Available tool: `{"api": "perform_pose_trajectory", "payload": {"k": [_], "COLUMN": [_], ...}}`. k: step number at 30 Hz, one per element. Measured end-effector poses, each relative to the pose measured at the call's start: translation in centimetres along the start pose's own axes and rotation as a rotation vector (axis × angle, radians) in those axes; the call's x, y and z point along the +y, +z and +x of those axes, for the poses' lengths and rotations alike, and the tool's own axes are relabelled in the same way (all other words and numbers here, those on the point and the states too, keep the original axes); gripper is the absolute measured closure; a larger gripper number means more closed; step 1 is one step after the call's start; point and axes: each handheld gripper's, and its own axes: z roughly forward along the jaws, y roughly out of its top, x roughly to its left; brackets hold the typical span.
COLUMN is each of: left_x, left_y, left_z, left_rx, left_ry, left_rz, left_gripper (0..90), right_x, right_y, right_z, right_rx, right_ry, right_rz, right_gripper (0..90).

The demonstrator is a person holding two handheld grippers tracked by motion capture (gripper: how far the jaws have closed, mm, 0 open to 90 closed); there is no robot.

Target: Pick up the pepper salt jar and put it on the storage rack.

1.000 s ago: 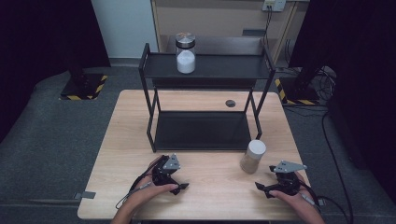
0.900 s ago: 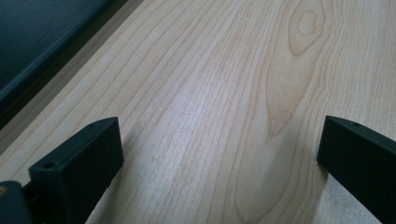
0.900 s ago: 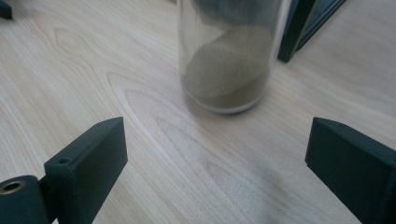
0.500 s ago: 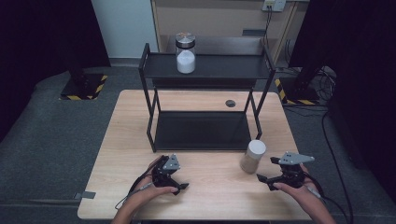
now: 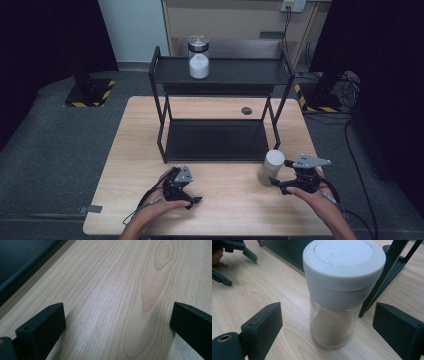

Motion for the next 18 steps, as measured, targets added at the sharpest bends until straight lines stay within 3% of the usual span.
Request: {"api": "perform_pose_trajectory", "payload": {"k": [13,18], "left_x": [0.0,0.0], "left_y": [0.0,0.0], "left_z": [-0.1,-0.1], "left_rx": [0.002,0.002], "left_ry": [-0.004,-0.003], "left_rz": [-0.002,-0.001], "left_gripper": [0.0,0.0], "right_x": [0.1,-0.6], "right_y": [2.1,2.6], "right_z": [-0.1,0.0], "right_rx": [-0.01,-0.022], "right_ry": [0.016,0.04], "right_rz": [-0.02,-0.058], "right_gripper": [16.8,21.3]}}
